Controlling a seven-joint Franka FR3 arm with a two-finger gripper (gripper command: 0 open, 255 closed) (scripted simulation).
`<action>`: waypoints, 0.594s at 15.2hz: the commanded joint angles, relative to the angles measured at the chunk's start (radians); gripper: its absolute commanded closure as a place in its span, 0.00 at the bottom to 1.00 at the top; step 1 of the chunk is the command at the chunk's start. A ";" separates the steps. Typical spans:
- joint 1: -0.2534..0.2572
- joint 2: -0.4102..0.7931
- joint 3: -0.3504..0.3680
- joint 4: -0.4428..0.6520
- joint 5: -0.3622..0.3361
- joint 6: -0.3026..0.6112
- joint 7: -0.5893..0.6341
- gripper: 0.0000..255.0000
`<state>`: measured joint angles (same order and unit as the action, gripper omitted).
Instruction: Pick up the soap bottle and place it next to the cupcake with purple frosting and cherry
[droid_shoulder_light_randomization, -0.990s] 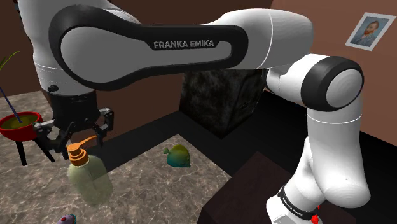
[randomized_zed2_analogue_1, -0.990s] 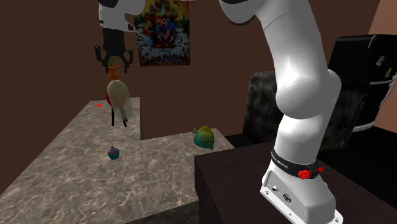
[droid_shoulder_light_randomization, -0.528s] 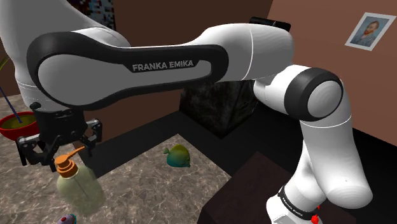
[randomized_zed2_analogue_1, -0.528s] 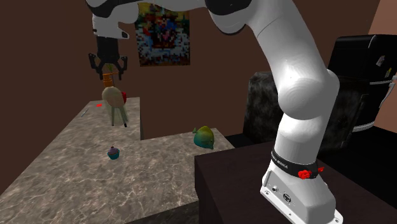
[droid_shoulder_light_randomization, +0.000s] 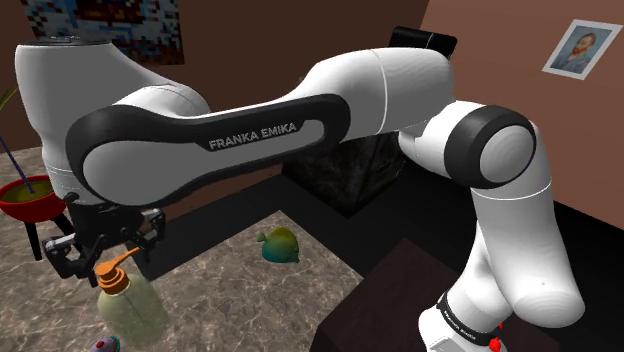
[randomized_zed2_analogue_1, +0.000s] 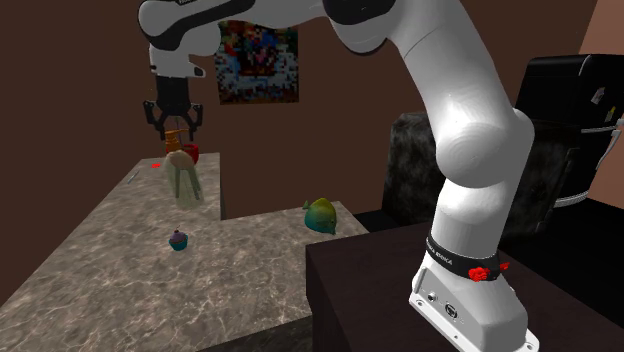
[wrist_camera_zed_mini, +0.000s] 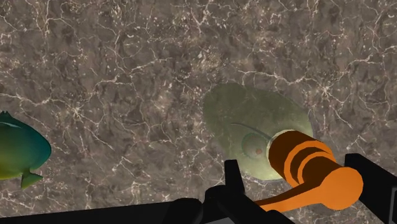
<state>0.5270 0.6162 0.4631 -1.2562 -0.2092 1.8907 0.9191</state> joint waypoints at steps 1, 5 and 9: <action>-0.002 0.004 -0.002 -0.020 -0.002 0.025 0.001 1.00; -0.006 0.014 -0.005 -0.060 -0.007 0.073 0.003 1.00; -0.008 0.027 -0.009 -0.094 -0.014 0.119 0.006 1.00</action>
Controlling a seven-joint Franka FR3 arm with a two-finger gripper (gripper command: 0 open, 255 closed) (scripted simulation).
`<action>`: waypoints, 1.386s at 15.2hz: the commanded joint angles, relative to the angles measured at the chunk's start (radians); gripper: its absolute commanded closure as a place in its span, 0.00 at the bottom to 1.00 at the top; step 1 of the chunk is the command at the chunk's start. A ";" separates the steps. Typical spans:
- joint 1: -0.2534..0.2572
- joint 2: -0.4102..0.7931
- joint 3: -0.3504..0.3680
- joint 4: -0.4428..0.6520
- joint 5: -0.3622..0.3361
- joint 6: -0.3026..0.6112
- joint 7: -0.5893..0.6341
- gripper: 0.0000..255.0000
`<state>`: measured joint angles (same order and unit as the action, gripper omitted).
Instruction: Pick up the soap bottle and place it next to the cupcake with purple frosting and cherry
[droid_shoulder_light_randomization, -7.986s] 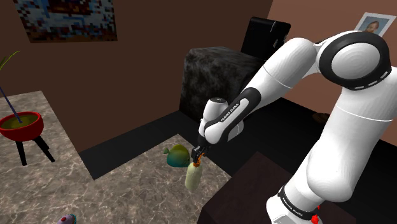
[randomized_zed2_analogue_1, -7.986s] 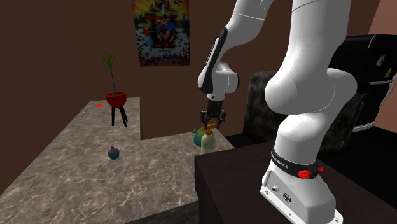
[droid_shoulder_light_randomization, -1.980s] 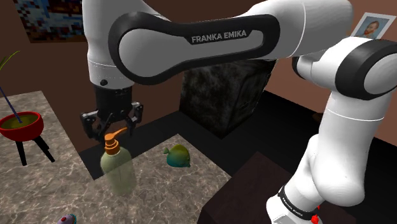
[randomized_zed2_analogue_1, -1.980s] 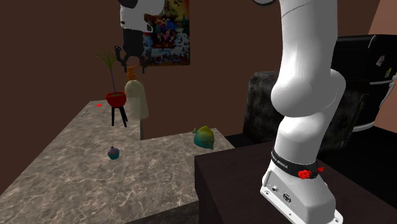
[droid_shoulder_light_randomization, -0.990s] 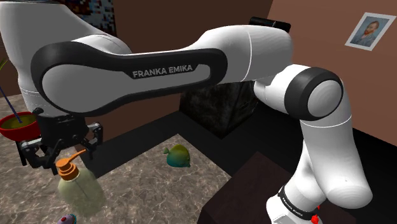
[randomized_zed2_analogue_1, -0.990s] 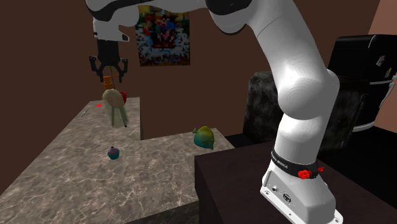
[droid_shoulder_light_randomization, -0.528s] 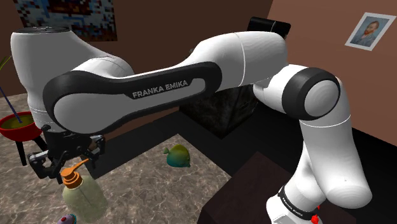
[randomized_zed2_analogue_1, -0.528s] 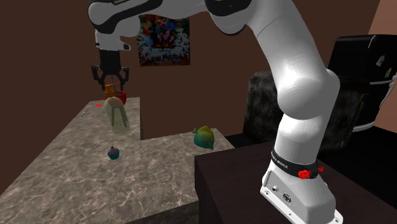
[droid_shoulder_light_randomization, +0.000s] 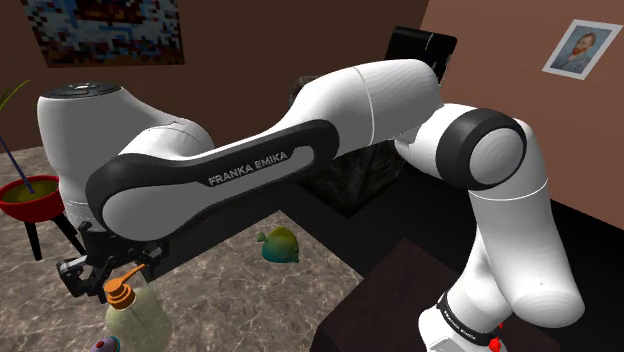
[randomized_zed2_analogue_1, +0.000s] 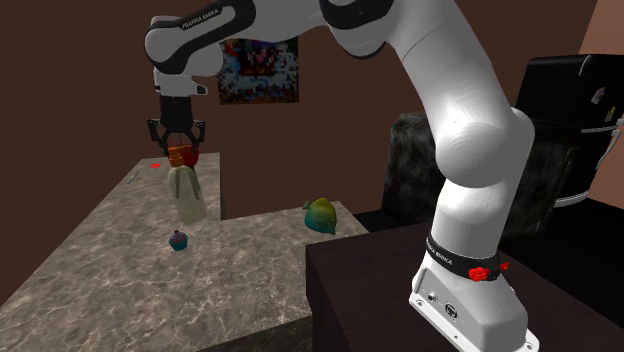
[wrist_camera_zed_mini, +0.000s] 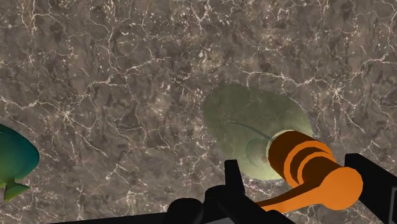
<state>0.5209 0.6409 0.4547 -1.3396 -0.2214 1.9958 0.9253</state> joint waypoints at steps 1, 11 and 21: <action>-0.002 0.006 -0.002 -0.018 -0.003 0.025 0.001 1.00; 0.001 0.054 -0.018 -0.078 -0.024 0.129 0.010 1.00; 0.011 0.119 -0.038 -0.109 -0.049 0.223 0.020 1.00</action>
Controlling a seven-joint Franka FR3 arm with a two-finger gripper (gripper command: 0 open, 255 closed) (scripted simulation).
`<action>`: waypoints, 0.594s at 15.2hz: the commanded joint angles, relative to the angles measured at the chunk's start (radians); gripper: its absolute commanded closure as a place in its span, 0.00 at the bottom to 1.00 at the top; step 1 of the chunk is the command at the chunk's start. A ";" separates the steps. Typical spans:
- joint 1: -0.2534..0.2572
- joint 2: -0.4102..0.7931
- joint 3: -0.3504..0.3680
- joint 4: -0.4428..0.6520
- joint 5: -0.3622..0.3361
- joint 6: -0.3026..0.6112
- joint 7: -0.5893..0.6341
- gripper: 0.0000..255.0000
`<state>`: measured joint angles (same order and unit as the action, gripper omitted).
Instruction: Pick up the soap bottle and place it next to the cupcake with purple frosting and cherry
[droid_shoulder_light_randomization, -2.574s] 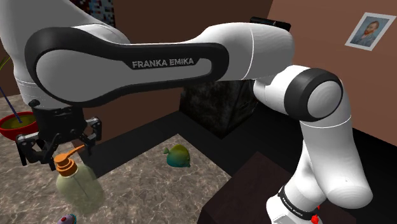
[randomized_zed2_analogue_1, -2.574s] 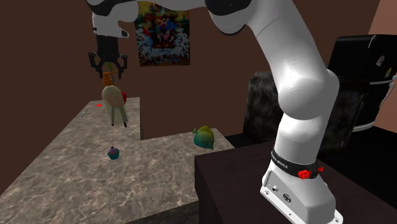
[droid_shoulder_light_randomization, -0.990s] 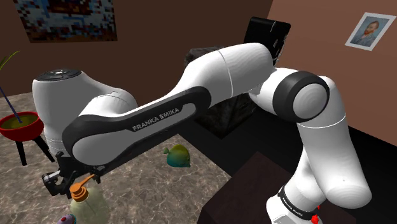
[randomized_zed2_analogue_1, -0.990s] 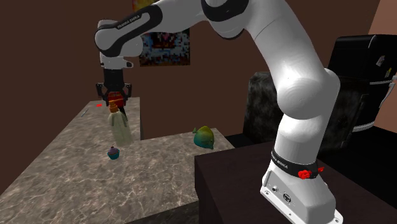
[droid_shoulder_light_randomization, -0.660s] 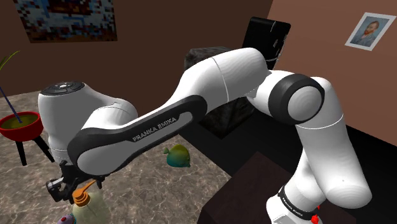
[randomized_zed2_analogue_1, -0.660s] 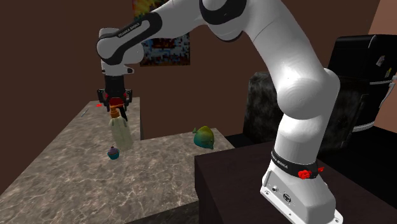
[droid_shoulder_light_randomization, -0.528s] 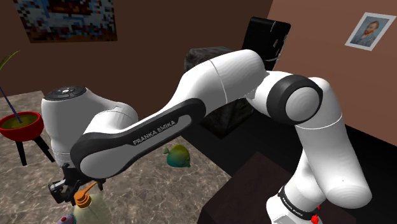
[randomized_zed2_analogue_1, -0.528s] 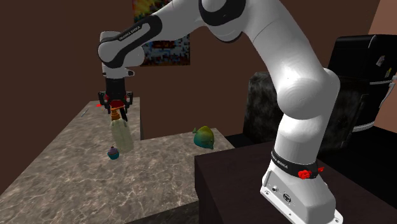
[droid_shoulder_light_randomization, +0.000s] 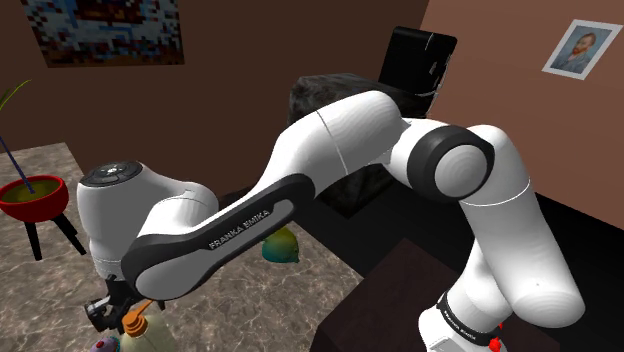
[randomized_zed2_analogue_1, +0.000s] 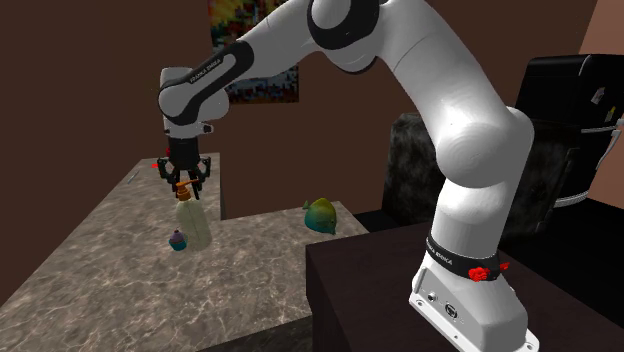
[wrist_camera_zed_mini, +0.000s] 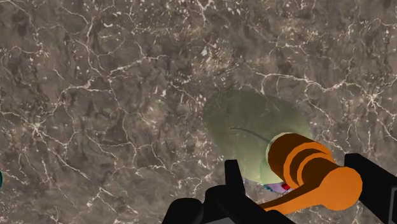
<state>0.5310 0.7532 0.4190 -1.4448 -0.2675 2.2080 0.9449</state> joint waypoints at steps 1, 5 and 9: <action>0.002 0.014 -0.004 -0.005 -0.005 0.019 0.002 1.00; 0.007 0.044 -0.014 -0.009 -0.015 0.053 0.005 1.00; 0.014 0.077 -0.024 -0.009 -0.026 0.085 0.009 1.00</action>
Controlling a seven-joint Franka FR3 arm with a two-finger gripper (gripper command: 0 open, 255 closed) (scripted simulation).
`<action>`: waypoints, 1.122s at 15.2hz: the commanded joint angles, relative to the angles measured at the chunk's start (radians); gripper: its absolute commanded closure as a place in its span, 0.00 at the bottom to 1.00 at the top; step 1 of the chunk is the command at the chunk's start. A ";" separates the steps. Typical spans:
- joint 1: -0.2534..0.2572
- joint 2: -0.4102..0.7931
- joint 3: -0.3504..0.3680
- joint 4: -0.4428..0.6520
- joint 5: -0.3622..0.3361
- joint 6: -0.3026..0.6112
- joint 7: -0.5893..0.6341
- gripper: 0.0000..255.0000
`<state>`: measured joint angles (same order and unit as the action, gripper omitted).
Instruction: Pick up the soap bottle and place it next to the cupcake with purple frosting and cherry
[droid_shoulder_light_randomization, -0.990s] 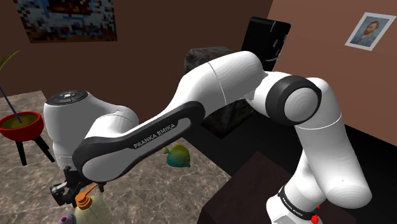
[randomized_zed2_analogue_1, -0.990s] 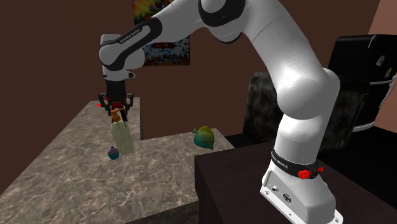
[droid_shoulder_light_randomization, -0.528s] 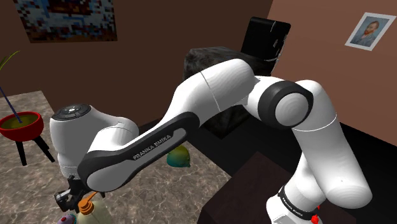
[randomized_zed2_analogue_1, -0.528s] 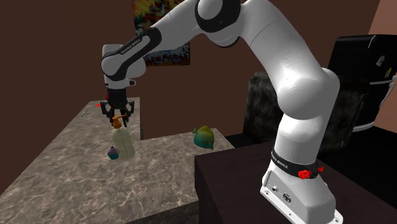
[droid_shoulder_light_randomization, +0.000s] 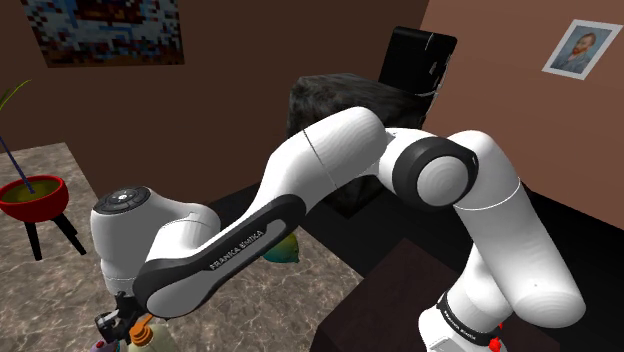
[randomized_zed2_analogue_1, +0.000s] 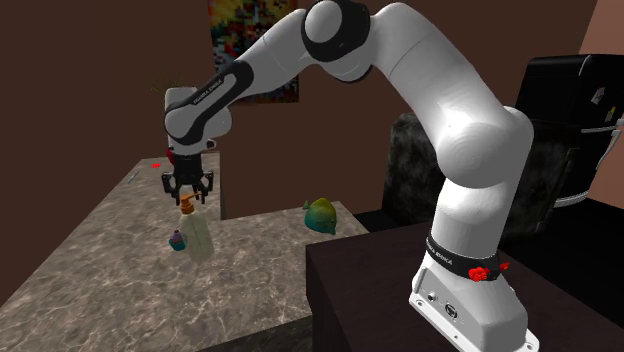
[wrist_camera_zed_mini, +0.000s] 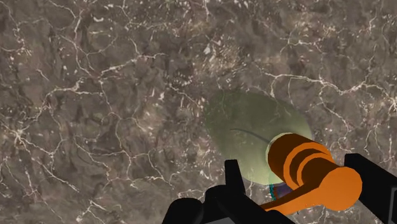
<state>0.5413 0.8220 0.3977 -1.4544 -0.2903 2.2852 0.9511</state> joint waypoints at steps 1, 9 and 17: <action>0.005 0.017 -0.005 0.002 -0.005 0.016 0.004 1.00; 0.010 0.038 -0.011 0.005 -0.011 0.035 0.006 1.00; 0.010 0.038 -0.011 0.005 -0.011 0.035 0.006 0.00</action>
<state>0.5508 0.8605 0.3862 -1.4497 -0.3016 2.3198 0.9567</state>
